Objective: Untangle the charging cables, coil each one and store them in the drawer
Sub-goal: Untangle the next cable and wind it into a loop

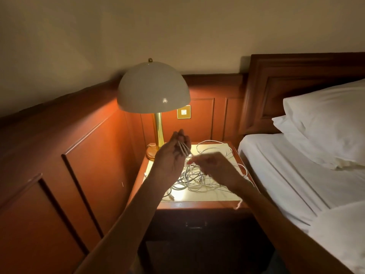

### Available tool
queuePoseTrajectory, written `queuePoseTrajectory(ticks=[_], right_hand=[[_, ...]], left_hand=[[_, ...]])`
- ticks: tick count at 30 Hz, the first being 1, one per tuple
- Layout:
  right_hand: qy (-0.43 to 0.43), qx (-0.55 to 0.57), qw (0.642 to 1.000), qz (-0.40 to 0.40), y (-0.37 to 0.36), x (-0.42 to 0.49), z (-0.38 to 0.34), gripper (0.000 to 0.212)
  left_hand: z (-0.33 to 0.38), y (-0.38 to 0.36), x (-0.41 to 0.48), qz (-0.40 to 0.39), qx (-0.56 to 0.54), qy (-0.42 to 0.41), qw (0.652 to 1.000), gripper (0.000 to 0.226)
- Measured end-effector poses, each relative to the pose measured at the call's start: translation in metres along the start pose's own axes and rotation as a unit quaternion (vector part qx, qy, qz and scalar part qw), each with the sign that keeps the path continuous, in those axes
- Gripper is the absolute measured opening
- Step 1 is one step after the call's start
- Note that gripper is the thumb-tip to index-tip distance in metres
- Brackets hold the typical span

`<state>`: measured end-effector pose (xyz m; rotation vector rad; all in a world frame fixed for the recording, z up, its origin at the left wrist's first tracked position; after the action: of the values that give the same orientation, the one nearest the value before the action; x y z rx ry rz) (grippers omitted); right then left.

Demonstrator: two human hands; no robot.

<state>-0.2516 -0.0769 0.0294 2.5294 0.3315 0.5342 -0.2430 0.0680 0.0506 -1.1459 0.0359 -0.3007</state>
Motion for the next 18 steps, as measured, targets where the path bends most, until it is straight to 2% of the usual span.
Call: queuePoseTrajectory(ticks=[2, 3, 4, 5, 6, 8, 9, 10, 11, 12, 14, 16, 18], right_hand=[[-0.01, -0.031, 0.999, -0.005, -0.018, -0.013, 0.005, 0.022], [-0.01, -0.056, 0.998, -0.007, -0.022, -0.017, 0.003, 0.022], [-0.01, -0.086, 0.996, -0.017, -0.024, -0.02, 0.0, 0.023], [-0.006, -0.115, 0.993, -0.031, -0.023, -0.021, -0.003, 0.023], [-0.001, -0.141, 0.989, -0.044, -0.022, -0.021, -0.006, 0.022], [0.021, -0.211, 0.976, -0.051, -0.011, -0.017, -0.012, 0.02], [0.029, -0.25, 0.967, -0.042, -0.002, -0.013, -0.016, 0.019], [0.032, -0.278, 0.96, -0.029, 0.01, -0.008, -0.02, 0.017], [0.037, -0.294, 0.955, -0.014, 0.025, -0.003, -0.025, 0.017], [0.043, -0.304, 0.952, -0.006, 0.041, 0.003, -0.028, 0.019], [0.051, -0.295, 0.954, -0.026, 0.068, 0.016, -0.03, 0.021], [0.052, -0.231, 0.97, -0.045, 0.078, 0.024, -0.021, 0.02], [0.042, -0.156, 0.987, -0.017, 0.069, 0.023, -0.008, 0.015]], left_hand=[[-0.002, 0.011, 0.01, 0.049, -0.018, -0.064, 0.997, 0.013], [-0.003, 0.017, 0.013, 0.071, 0.023, -0.101, 0.992, 0.013], [-0.004, 0.026, 0.016, 0.096, 0.106, -0.141, 0.98, 0.014], [-0.004, 0.032, 0.016, 0.113, 0.237, -0.186, 0.947, 0.015], [-0.004, 0.036, 0.016, 0.113, 0.389, -0.236, 0.883, 0.017], [-0.006, 0.038, 0.017, 0.048, 0.641, -0.299, 0.706, 0.022], [-0.008, 0.04, 0.018, 0.002, 0.709, -0.282, 0.647, 0.023], [-0.01, 0.043, 0.019, -0.045, 0.744, -0.24, 0.621, 0.023], [-0.012, 0.048, 0.019, -0.088, 0.753, -0.178, 0.628, 0.026], [-0.015, 0.055, 0.017, -0.121, 0.73, -0.096, 0.666, 0.032], [-0.02, 0.061, 0.009, -0.172, 0.604, 0.063, 0.775, 0.048], [-0.019, 0.06, 0.002, -0.214, 0.466, 0.12, 0.85, 0.049], [-0.016, 0.047, -0.002, -0.246, 0.339, 0.113, 0.901, 0.038]])
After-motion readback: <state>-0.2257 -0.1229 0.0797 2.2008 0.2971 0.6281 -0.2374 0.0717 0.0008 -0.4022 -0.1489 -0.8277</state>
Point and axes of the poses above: each hand's wrist, its own x-axis towards the middle knuckle, its own y-axis out of the back of the hand, z = x × y, the point moved 3 cm from there along x, towards the middle knuckle, and after that the axes turned 4 degrees about -z, right-handed, at the moved point
